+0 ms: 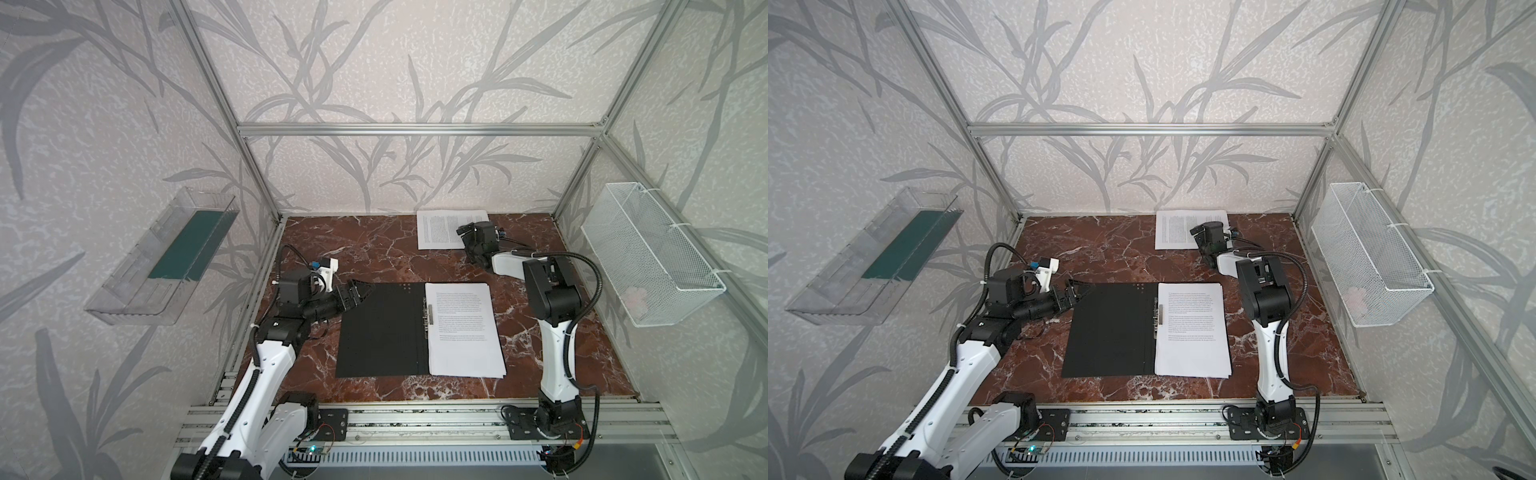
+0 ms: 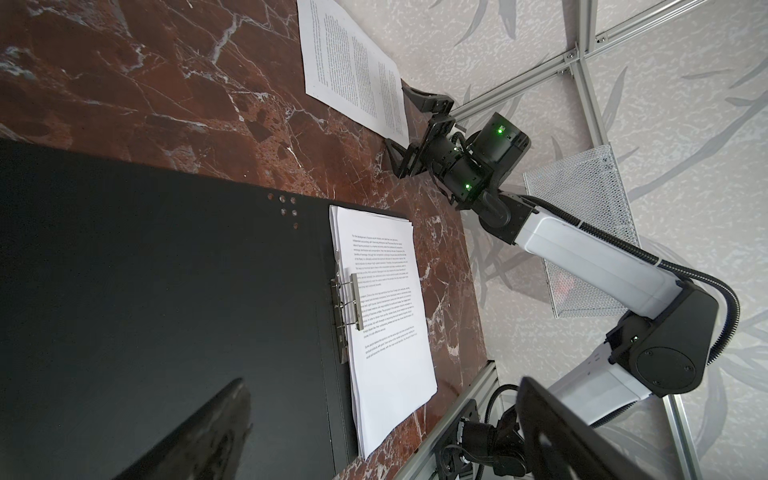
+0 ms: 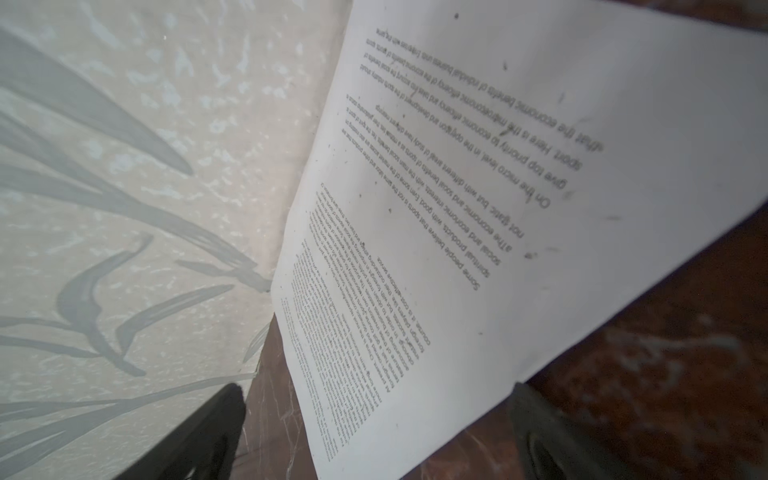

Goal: Put the files into the folder
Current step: 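Release the sheet and move the right gripper to the last loose sheet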

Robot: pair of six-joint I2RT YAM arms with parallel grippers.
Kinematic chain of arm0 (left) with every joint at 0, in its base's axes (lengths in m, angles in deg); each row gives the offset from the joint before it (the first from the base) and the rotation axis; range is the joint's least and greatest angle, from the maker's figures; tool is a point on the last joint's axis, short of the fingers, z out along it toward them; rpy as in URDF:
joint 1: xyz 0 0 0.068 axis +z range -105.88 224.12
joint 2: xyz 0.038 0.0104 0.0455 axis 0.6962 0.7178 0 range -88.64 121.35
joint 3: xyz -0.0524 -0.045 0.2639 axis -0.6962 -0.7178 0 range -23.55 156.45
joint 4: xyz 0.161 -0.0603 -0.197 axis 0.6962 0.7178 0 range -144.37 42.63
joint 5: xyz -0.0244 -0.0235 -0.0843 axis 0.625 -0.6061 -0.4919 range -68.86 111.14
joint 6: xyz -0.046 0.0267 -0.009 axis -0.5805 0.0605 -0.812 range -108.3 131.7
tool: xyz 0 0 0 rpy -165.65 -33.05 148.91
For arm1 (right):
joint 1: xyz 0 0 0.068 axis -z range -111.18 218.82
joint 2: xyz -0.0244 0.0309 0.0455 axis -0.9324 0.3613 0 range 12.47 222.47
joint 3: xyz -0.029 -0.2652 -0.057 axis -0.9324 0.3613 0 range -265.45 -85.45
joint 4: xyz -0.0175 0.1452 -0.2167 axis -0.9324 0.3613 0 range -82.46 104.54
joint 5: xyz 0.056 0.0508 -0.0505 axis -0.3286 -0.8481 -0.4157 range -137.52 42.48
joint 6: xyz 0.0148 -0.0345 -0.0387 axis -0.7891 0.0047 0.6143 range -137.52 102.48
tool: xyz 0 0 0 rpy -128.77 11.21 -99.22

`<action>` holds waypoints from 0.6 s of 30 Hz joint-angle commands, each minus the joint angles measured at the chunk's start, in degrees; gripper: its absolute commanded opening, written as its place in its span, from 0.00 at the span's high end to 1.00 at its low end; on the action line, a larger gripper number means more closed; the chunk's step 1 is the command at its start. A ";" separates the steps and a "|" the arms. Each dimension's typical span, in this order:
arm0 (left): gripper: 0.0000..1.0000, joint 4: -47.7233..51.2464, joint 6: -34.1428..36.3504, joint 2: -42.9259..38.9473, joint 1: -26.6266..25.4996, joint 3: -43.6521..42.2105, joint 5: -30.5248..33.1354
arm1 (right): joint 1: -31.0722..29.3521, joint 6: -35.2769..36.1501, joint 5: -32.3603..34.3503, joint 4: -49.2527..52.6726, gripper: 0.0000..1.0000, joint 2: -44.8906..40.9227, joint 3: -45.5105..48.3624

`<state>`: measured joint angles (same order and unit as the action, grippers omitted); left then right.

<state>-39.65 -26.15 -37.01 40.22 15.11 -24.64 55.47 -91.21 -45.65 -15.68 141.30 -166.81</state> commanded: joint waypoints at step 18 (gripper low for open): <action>0.01 -1.45 -0.87 -0.31 0.65 0.90 -1.11 | 0.69 7.39 -8.00 -17.51 0.08 5.52 -2.61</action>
<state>-39.85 -26.89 -37.01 40.53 15.11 -25.05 56.00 -86.12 -51.92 -29.78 145.67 -167.66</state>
